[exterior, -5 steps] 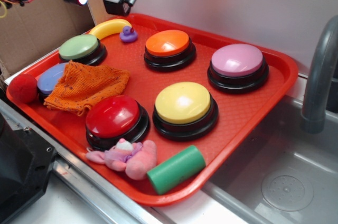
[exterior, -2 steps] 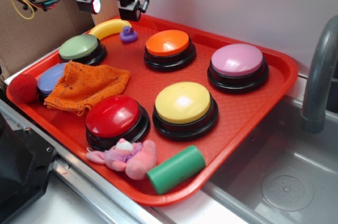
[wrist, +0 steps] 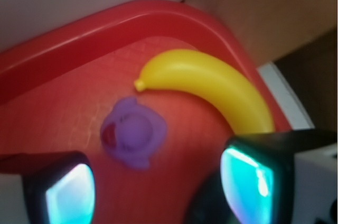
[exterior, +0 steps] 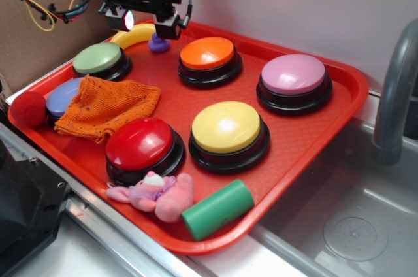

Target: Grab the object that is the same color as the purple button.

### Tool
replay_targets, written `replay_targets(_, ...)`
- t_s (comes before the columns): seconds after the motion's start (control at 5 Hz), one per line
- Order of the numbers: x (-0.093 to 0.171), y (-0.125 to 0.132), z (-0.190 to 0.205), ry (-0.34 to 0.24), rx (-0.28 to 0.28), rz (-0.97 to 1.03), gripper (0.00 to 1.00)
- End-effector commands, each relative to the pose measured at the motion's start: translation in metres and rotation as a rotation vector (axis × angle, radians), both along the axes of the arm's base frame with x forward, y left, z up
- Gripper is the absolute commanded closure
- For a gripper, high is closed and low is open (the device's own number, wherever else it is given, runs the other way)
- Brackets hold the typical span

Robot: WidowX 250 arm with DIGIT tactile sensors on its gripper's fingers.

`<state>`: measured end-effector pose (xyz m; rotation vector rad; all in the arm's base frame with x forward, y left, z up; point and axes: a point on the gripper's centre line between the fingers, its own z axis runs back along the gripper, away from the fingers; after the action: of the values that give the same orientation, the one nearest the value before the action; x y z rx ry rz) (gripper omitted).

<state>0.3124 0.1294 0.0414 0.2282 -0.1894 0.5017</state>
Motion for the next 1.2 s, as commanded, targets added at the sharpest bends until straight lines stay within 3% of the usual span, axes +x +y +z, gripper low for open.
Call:
replay_targets(0.0, 0.015, 0.024, -0.004, -0.055, -0.015, -0.040, 0.00)
replay_targets(0.2, 0.016, 0.023, -0.005, -0.076, -0.023, -0.054, 0.05)
replay_targets(0.4, 0.014, 0.021, -0.004, -0.087, -0.027, -0.054, 1.00)
replay_targets(0.8, 0.009, 0.022, 0.008, -0.091, -0.047, -0.024, 1.00)
replay_targets(1.0, 0.008, 0.013, 0.048, -0.109, -0.063, -0.048, 1.00)
